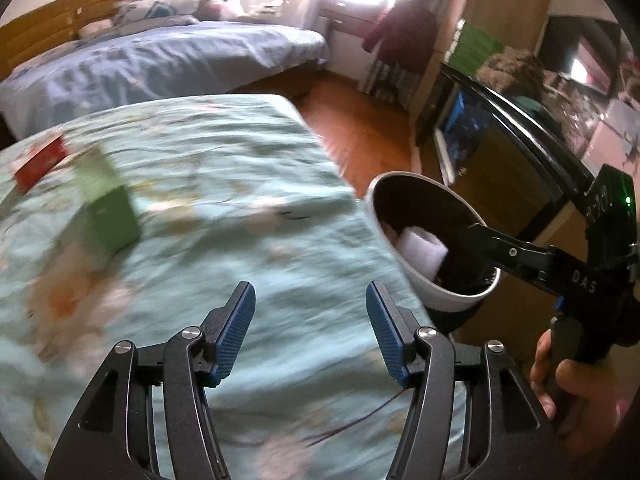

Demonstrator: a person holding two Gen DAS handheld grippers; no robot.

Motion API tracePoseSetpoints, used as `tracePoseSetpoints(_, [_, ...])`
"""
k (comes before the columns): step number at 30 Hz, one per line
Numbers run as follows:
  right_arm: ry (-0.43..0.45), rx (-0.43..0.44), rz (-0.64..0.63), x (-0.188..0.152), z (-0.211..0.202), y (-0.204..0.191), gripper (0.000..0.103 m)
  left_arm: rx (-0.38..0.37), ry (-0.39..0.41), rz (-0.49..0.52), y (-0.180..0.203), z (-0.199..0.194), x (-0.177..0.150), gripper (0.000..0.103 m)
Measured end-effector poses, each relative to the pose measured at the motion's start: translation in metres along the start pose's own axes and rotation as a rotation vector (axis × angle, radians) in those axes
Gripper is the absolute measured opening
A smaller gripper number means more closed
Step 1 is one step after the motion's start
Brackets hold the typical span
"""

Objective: Collect trash
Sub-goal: 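Open the left tool to drop the foam cup while the right tool releases the wrapper, then move both open tools back over the two cartons on the bed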

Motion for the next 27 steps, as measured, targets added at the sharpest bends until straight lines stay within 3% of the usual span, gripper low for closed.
tracePoseSetpoints(27, [-0.061, 0.161, -0.209, -0.008, 0.049, -0.133, 0.090, 0.150, 0.087, -0.253, -0.146, -0.058, -0.012, 0.058])
Point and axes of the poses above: each gripper's, at about its wrist camera, not at the fingertips, and z roughly the way its jaws point, y to its right, x to its top, the point moved 1 cm from there along z, roughly the way its jaws point, and after that the axes turned 11 degrees about -z, right-handed, at the moved point
